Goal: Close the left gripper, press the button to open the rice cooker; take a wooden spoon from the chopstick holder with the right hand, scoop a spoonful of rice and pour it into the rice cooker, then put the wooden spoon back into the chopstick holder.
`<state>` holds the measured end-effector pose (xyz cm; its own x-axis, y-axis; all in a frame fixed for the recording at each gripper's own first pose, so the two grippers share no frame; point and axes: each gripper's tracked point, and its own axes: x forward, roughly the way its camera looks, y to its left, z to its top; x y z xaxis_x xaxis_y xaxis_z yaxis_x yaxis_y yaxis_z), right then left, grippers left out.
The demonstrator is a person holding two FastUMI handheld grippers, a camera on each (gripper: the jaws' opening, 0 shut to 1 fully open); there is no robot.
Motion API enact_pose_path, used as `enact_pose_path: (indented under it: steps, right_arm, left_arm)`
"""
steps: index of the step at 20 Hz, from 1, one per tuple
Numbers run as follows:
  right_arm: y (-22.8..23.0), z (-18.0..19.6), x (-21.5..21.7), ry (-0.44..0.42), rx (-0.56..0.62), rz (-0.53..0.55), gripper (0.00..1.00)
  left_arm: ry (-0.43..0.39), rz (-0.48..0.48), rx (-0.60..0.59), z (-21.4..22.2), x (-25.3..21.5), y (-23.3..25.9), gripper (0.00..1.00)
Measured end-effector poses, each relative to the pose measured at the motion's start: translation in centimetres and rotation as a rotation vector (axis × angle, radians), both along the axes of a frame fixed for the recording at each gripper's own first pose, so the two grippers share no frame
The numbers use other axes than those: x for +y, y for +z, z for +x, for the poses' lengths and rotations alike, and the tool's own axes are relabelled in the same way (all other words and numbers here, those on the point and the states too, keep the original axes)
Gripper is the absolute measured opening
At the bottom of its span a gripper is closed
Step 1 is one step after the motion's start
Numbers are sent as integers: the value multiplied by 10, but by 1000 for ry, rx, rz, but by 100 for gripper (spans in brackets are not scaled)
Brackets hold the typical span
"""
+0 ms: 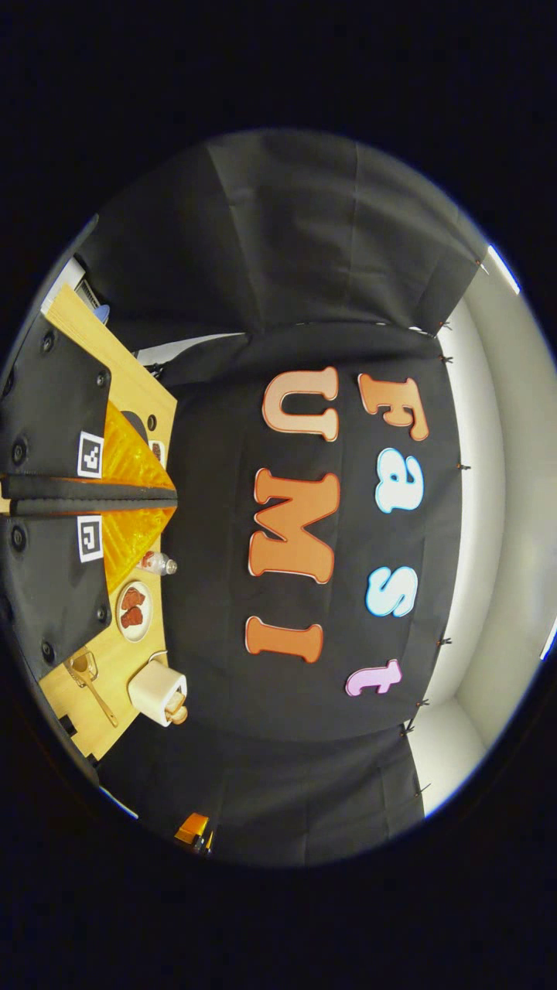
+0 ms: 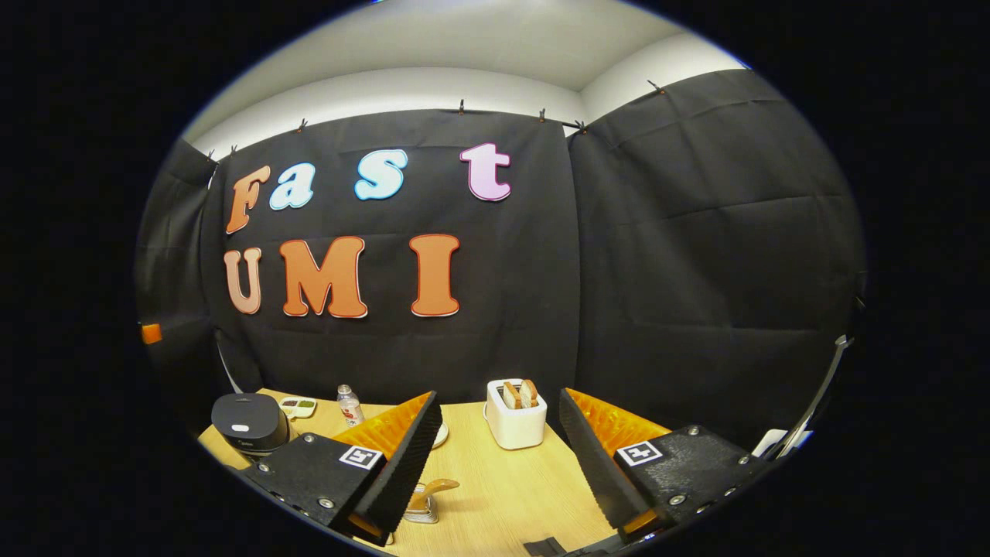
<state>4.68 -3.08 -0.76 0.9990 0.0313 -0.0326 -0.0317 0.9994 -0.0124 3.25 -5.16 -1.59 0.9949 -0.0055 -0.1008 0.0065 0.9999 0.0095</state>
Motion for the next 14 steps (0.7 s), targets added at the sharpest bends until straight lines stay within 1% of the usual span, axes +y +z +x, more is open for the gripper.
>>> enact_pose_path:
  steps: [1, 5, 6, 7, 8, 9, 10, 14]
  right_arm:
    - [-2, 1, 0, 1, 6, 2, 95]
    - [-9, 5, 2, 2, 17, 4, 95]
    - [-11, 6, 0, 0, 21, -1, 99]
    - [-11, 7, 0, -3, 22, -5, 95]
    - [-12, 8, -1, -4, 23, -6, 95]
    - [-13, 9, 0, -4, 26, -5, 95]
    - [-14, 11, -2, -6, 30, -5, 95]
    - [-17, 19, -11, -25, 34, -14, 95]
  left_arm:
    - [-7, -3, 9, 4, -2, -4, 3]
    - [-51, -8, 88, 34, -13, -31, 4]
    - [-70, -20, 113, 43, -18, -40, 4]
    - [-90, -39, 134, 51, -24, -50, 4]
    - [-102, -51, 161, 59, -27, -60, 4]
    - [-105, -48, 189, 68, -28, -74, 6]
    - [-108, -41, 218, 75, -29, -87, 4]
    - [-111, -16, 335, 93, -28, -142, 4]
